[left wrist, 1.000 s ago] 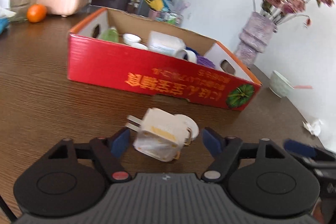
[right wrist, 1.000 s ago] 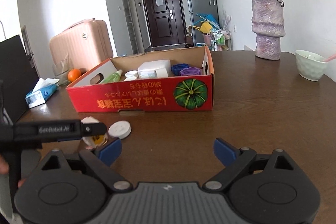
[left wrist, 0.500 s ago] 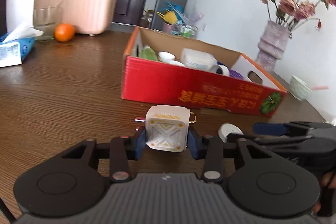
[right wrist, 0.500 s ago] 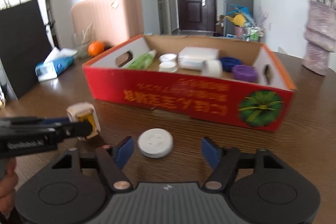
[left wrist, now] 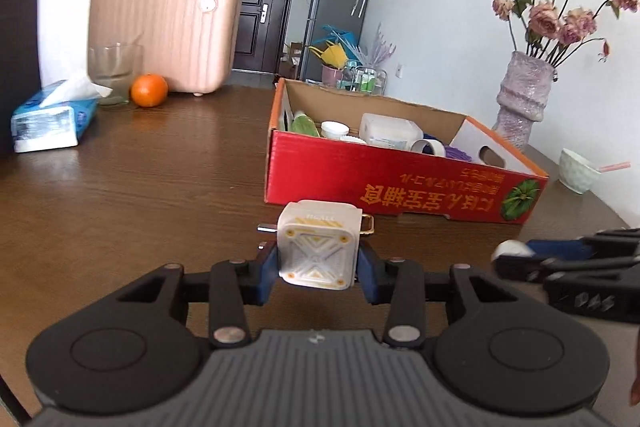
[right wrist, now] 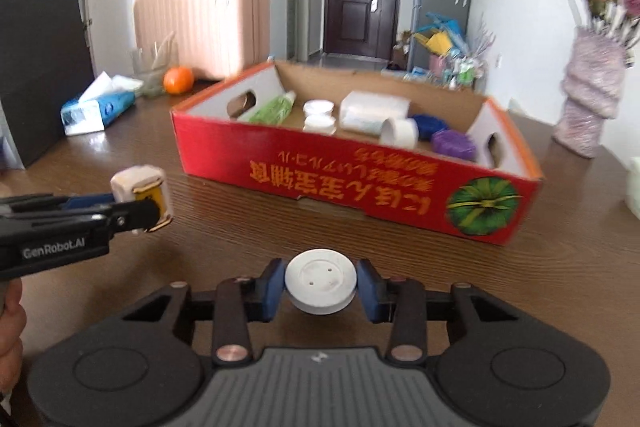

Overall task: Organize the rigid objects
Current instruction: 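Carry the plug adapter and white cap over the red box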

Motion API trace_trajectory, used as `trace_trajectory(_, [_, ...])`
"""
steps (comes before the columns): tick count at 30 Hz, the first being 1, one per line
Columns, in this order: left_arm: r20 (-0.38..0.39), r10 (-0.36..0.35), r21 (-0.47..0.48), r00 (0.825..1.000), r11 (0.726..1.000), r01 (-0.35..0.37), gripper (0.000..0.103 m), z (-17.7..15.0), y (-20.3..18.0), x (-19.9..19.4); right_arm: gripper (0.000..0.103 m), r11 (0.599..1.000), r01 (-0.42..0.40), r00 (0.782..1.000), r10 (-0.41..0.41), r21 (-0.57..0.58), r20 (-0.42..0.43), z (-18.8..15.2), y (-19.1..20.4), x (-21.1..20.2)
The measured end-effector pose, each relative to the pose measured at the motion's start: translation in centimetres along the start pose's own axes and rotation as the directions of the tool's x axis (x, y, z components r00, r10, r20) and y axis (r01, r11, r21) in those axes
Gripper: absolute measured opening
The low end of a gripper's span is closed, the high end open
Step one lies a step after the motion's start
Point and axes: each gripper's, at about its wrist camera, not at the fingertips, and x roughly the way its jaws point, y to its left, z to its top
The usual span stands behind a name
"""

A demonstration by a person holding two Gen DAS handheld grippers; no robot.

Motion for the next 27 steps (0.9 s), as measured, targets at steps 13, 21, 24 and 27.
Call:
trace_trajectory(13, [0.095,0.013,0.018,0.995,1.0,-0.015,0.041,-3.2,-1.2,-15.5,0.039,0.997,0.042,0.988,-0.051,0.065,0.144,-6.4,-1.0,-15.2])
trace_trajectory(21, [0.12,0.002,0.027,0.993,1.0,-0.005,0.041,-5.1,-2.8,-20.4,0.039,0.998,0.015,0.975,-0.029,0.065,0.222,-9.7,-0.2,-20.7])
trace_trajectory(24, [0.132,0.0,0.031,0.991,1.0,-0.004,0.041,-5.1,-3.3,-21.3,0.038,0.997,0.007,0.971,-0.025,0.074,0.237,-10.4,-0.4,-21.9])
trace_trajectory(27, [0.144,0.002,0.035,0.99,0.999,-0.007,0.041,-4.8,-3.7,-21.6,0.039,0.996,0.005,0.968,-0.026,0.084,0.251,-10.7,-0.7,-22.6])
